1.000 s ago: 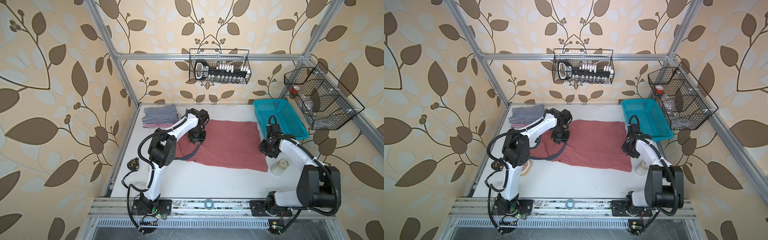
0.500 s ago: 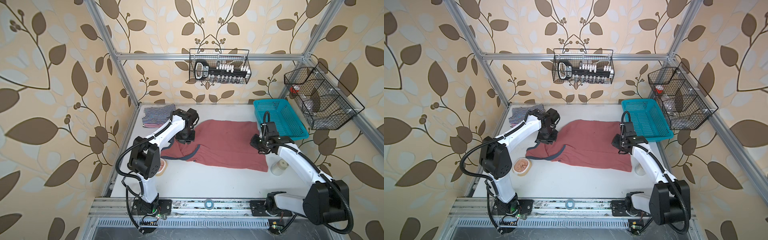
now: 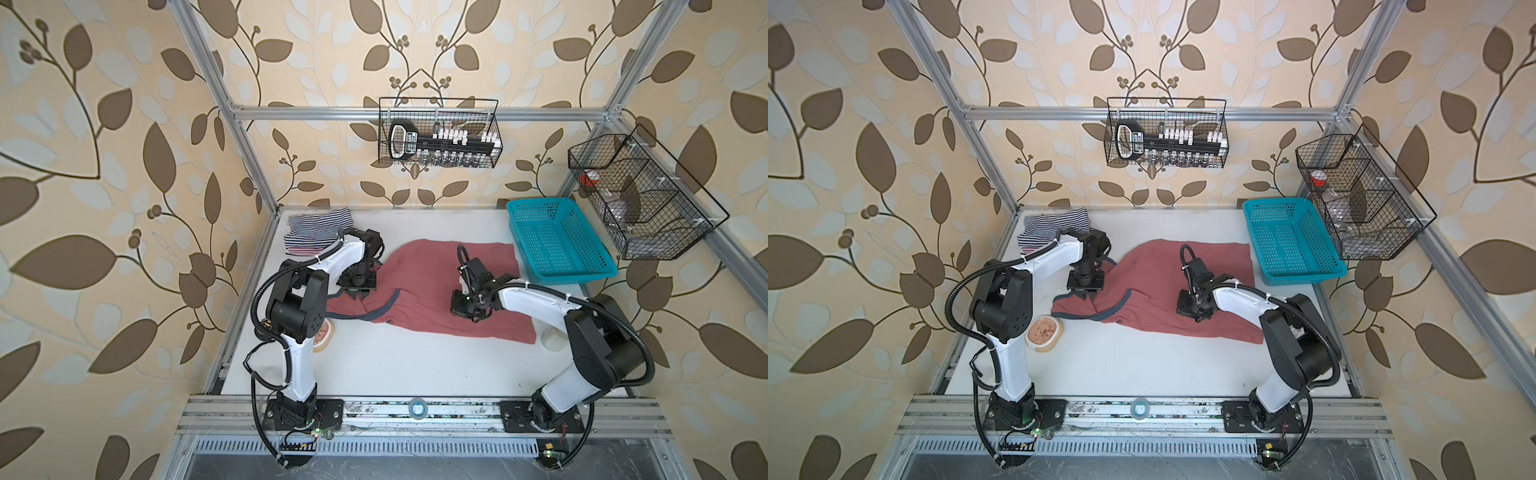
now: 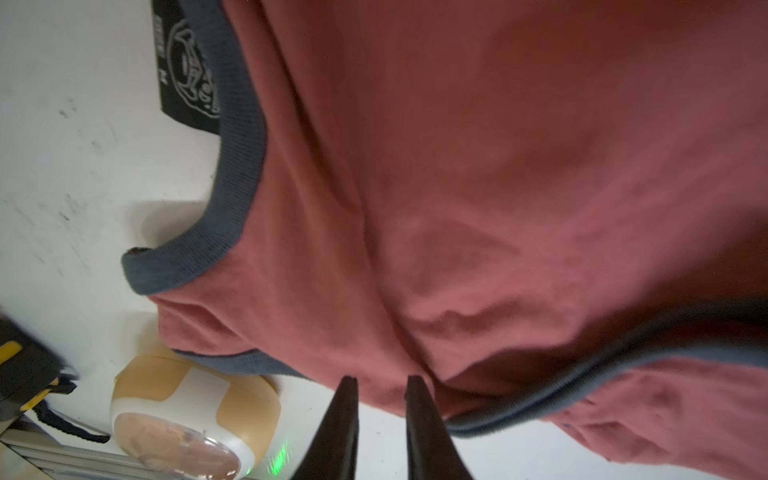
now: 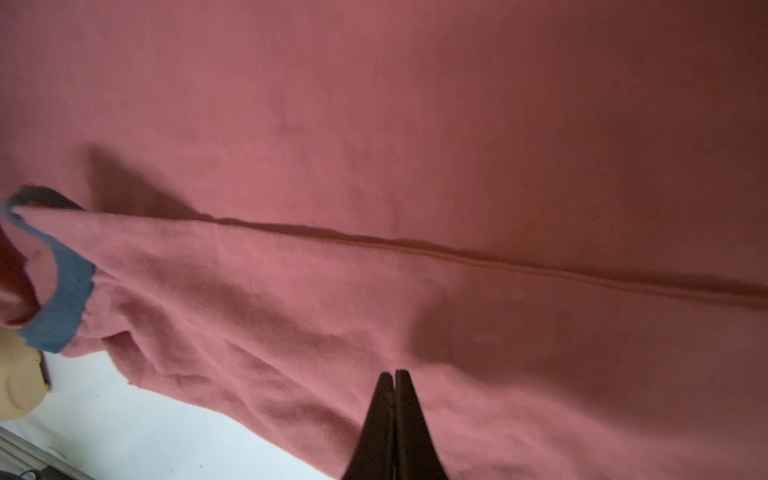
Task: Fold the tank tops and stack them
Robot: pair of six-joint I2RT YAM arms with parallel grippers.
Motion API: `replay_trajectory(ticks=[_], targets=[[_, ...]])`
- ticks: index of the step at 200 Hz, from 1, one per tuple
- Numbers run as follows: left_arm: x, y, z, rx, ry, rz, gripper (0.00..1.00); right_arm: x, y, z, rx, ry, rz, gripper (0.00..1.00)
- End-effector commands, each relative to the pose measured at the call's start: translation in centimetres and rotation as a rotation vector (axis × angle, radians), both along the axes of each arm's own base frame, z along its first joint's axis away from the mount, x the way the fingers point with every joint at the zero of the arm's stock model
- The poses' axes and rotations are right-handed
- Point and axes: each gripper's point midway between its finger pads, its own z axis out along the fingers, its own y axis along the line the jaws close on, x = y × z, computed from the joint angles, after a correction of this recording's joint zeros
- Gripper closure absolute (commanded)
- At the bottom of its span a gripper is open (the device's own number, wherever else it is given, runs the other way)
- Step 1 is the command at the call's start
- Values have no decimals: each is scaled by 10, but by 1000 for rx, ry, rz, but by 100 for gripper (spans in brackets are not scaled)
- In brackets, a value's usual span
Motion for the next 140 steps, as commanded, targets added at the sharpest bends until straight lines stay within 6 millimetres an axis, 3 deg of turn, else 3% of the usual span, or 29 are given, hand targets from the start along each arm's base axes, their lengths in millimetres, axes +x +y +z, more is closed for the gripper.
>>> replay_trajectory(ticks=[1,28,61,115,140], targets=[[-13,18,-21,62,66,64,77,4,10,-3,12,11,20,93],[-30,41,-44,94,117,157,80,3,10,-13,-7,36,40,92],[-41,59,-53,104,149,235,83,6,10,-22,-41,69,62,91],[-47,67,-46,107,128,278,83,3,8,-34,-62,112,59,88],[-32,53,-29,28,74,296,79,4,7,-29,-66,106,65,86]])
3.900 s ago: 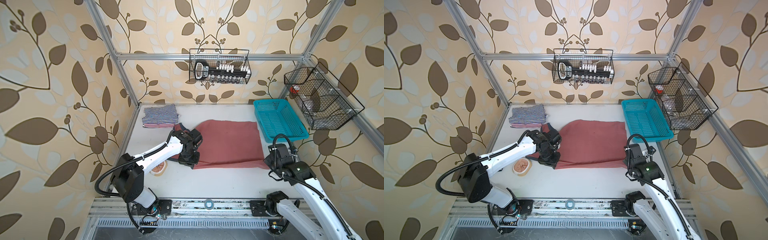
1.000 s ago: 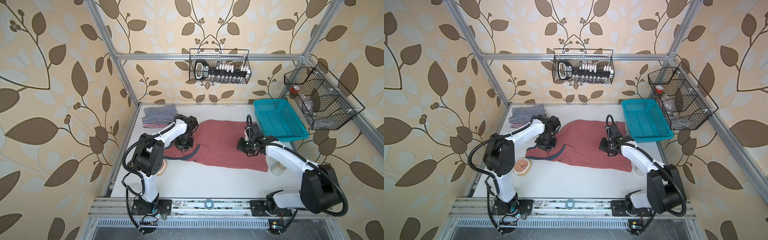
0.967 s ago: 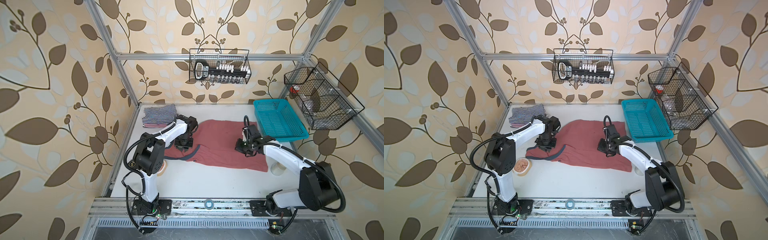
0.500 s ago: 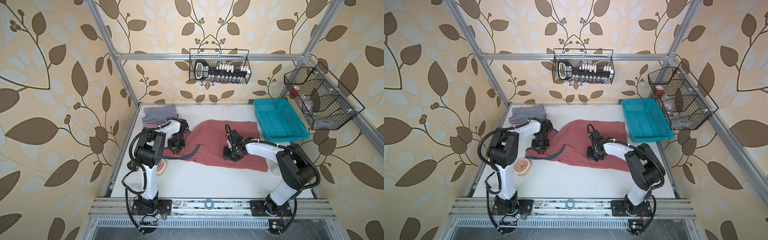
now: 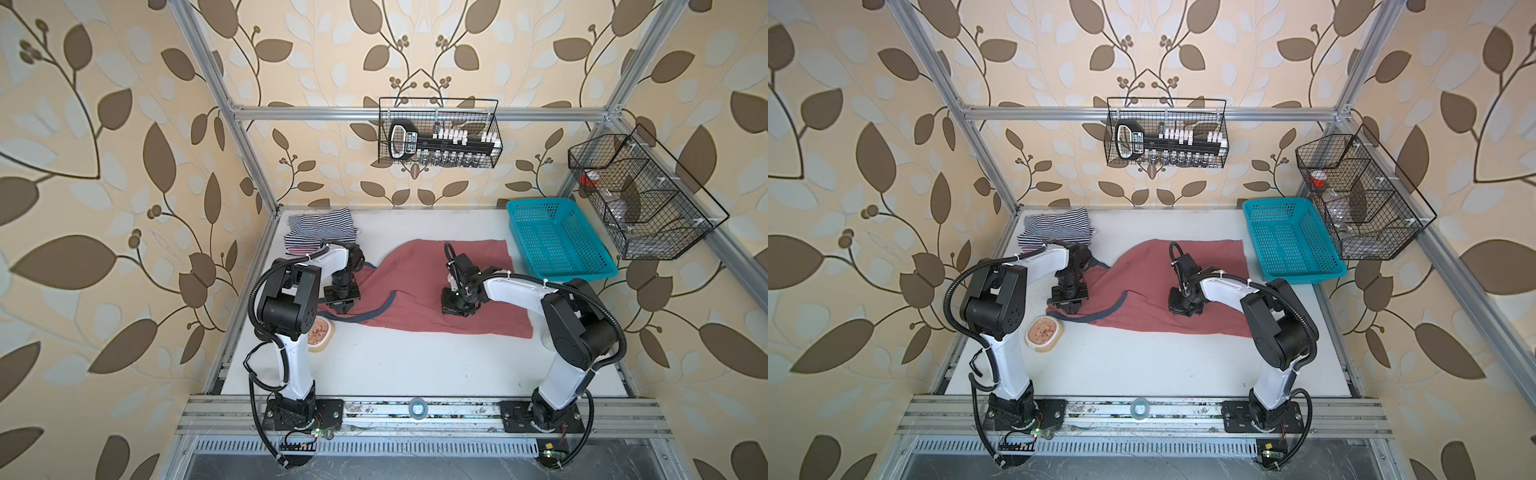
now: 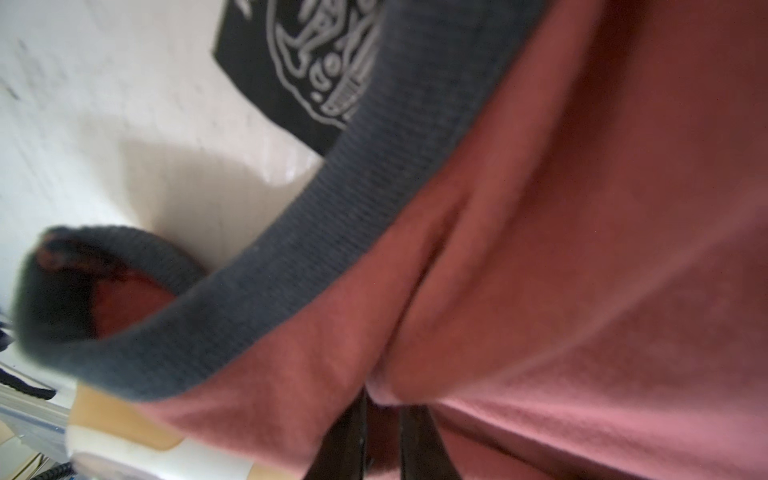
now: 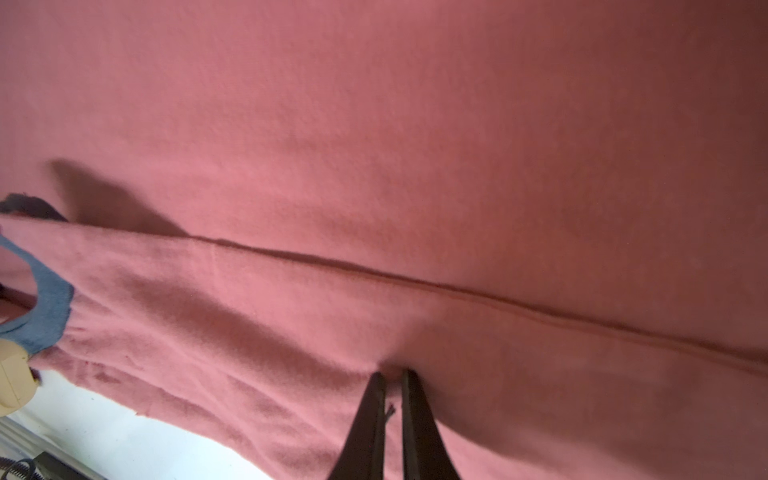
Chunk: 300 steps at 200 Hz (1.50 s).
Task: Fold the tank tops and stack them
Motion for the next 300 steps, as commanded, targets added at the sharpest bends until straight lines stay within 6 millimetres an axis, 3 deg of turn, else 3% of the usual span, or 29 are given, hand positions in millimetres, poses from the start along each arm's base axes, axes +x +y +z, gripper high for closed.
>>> replay_trajectory(ticks=[1,21,51,75,91,117,121,174,212,275,288,300], targets=[[3,2,5,-7,-22,53,79,-12,-13,-19,-75,61,13,86],[35,-9,41,-60,-137,60,76,2,-11,6,-41,2,7,83],[84,-28,102,-145,-313,40,73,40,-7,63,81,-127,-18,75],[120,-47,122,-213,-386,4,71,70,-15,99,113,-195,-29,72],[140,-57,115,-242,-379,-7,70,84,-24,106,104,-205,-39,71],[161,-73,83,-290,-315,-3,69,99,-37,109,121,-208,-64,71],[169,-77,86,-305,-335,-5,69,101,-39,110,124,-210,-68,71],[192,-102,61,-417,-337,38,62,113,-55,100,150,-193,-101,71],[190,-129,42,-502,-277,52,59,114,-57,88,156,-170,-100,71],[171,-148,19,-528,-214,52,53,109,-56,74,184,-146,-102,71],[167,-150,11,-528,-189,56,61,108,-56,73,188,-143,-102,71],[166,-150,7,-523,-180,59,79,107,-57,71,187,-141,-105,71]])
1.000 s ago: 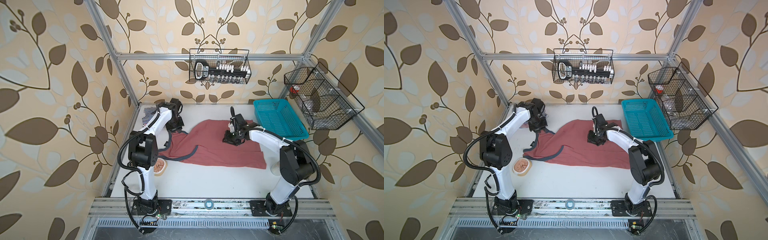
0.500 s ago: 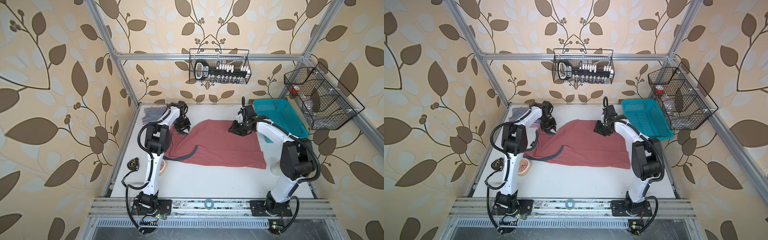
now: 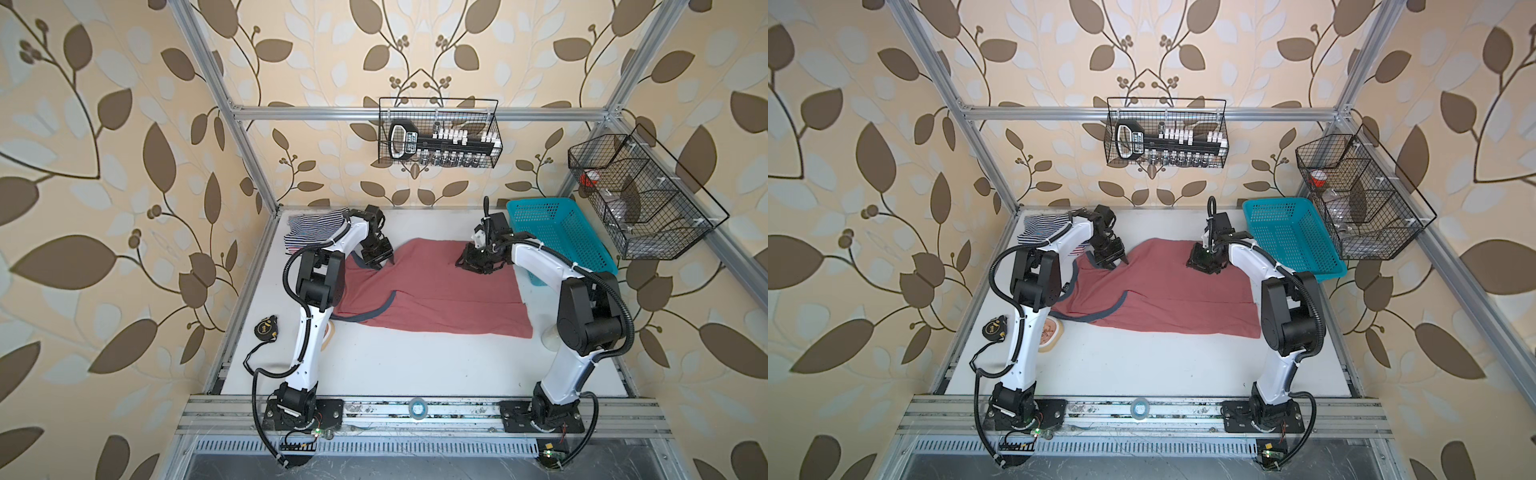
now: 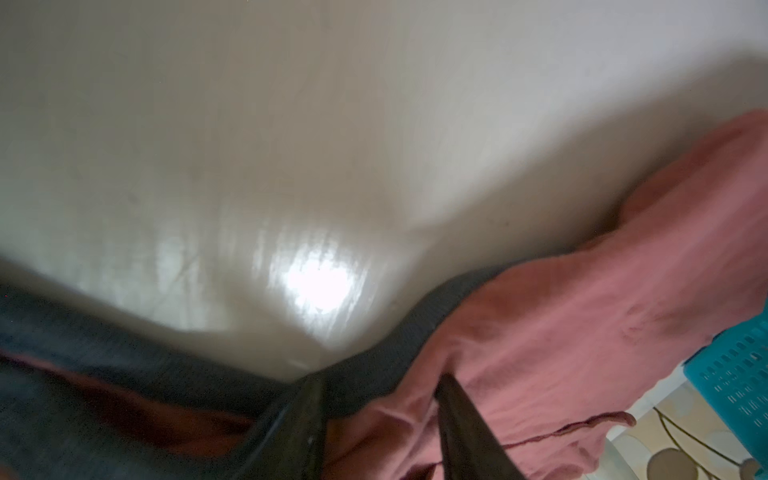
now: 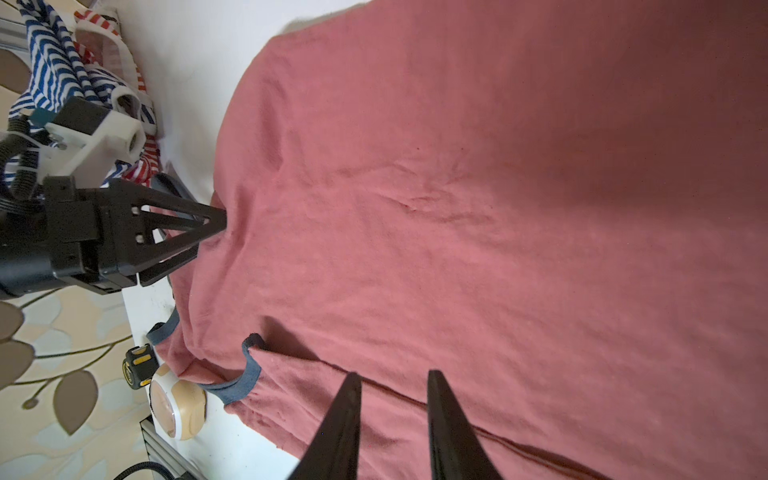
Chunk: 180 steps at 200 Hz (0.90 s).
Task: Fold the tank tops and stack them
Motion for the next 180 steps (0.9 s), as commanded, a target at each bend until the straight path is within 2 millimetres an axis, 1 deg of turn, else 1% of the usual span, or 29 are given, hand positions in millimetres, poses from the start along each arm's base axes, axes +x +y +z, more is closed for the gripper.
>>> replay_trajectory(ticks=[1,6,15,30,56,64,74,88,103,116,123,125,128,131,134,137,153,166,180], targets=[[-8,-8,-11,-20,40,-13,82,-6,1,-13,11,28,17,71],[-8,-8,-10,-15,37,-14,90,-7,0,-14,10,29,14,72],[-7,-4,-8,6,26,-9,100,-7,-1,-13,12,26,12,72],[-1,6,8,65,-34,-10,100,-9,-3,-11,6,22,9,72],[9,22,52,216,-196,-46,100,-11,-5,-9,1,16,3,72],[10,23,66,265,-248,-72,100,-12,-6,-9,0,15,1,72],[9,23,78,330,-303,-112,100,-14,-6,-11,0,18,0,72],[4,16,84,406,-349,-179,100,-16,-7,-14,-1,23,-1,72],[-6,6,78,473,-350,-254,100,-19,-7,-17,-2,30,-1,72],[-17,0,65,541,-320,-317,100,-19,-8,-16,-3,25,-3,72],[-25,-3,58,576,-302,-352,98,-18,-8,-15,-2,21,-2,72],[-27,-4,56,586,-297,-363,97,-23,-9,-21,-5,37,-3,72],[-30,-6,53,600,-291,-376,96,-26,-10,-23,-8,44,-4,72],[-32,-8,51,612,-287,-388,95,-26,-10,-23,-8,44,-5,72],[-41,-7,40,633,-252,-413,93,-27,-11,-24,-8,46,-7,72],[-46,-8,35,646,-241,-428,91,-27,-12,-25,-9,46,-8,72],[-64,-12,18,693,-185,-483,79,-31,-16,-26,-12,51,-15,72],[-79,-11,8,710,-134,-504,70,-33,-20,-25,-12,51,-23,72],[-92,-11,5,705,-104,-510,62,-34,-25,-22,-12,40,-36,72]])
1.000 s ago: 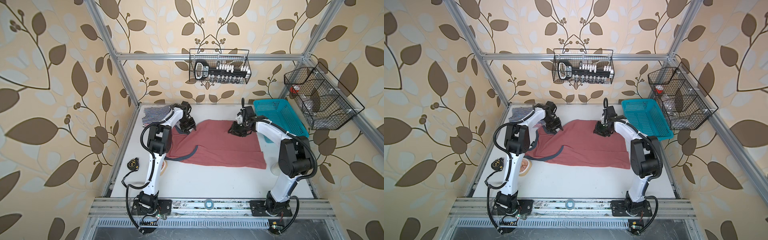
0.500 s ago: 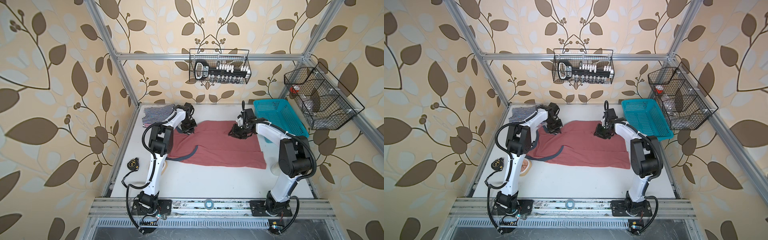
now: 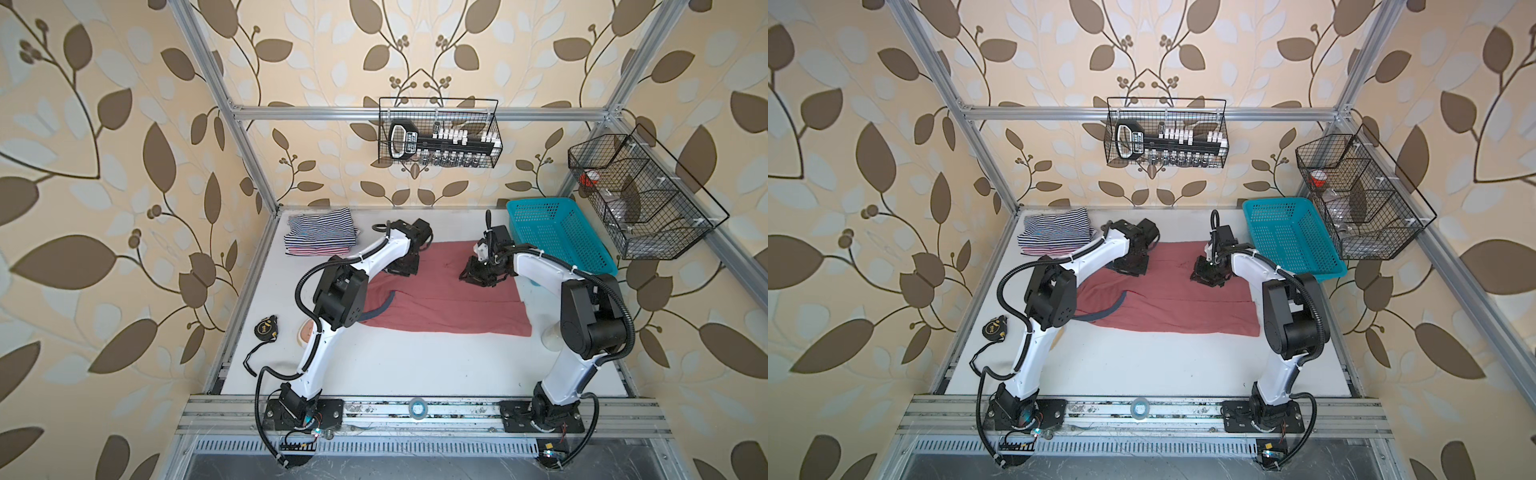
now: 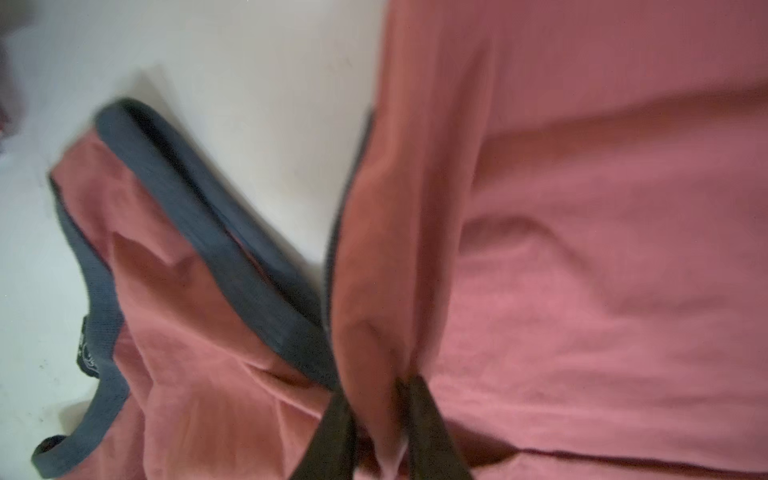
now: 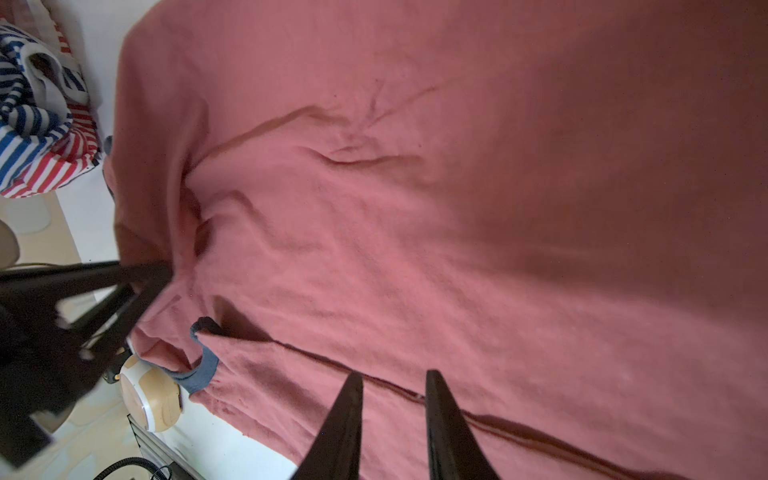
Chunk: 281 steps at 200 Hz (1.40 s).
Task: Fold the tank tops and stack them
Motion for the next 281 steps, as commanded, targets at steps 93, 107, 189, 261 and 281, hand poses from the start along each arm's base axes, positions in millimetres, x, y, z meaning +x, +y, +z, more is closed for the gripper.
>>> replay_trajectory(ticks=[93,107,189,261,281], targets=[[16,21,95,-96,-139,89,33,44,-53,37,-124,-90,-121,70],[30,34,89,-114,-122,138,36,58,-66,37,-178,-97,-161,64],[106,37,48,-427,-88,281,44,130,-123,16,-462,-86,-312,59],[100,23,29,-490,-18,269,44,167,-153,4,-551,-54,-411,55],[96,23,25,-491,-6,270,44,175,-159,-3,-544,-30,-428,54]])
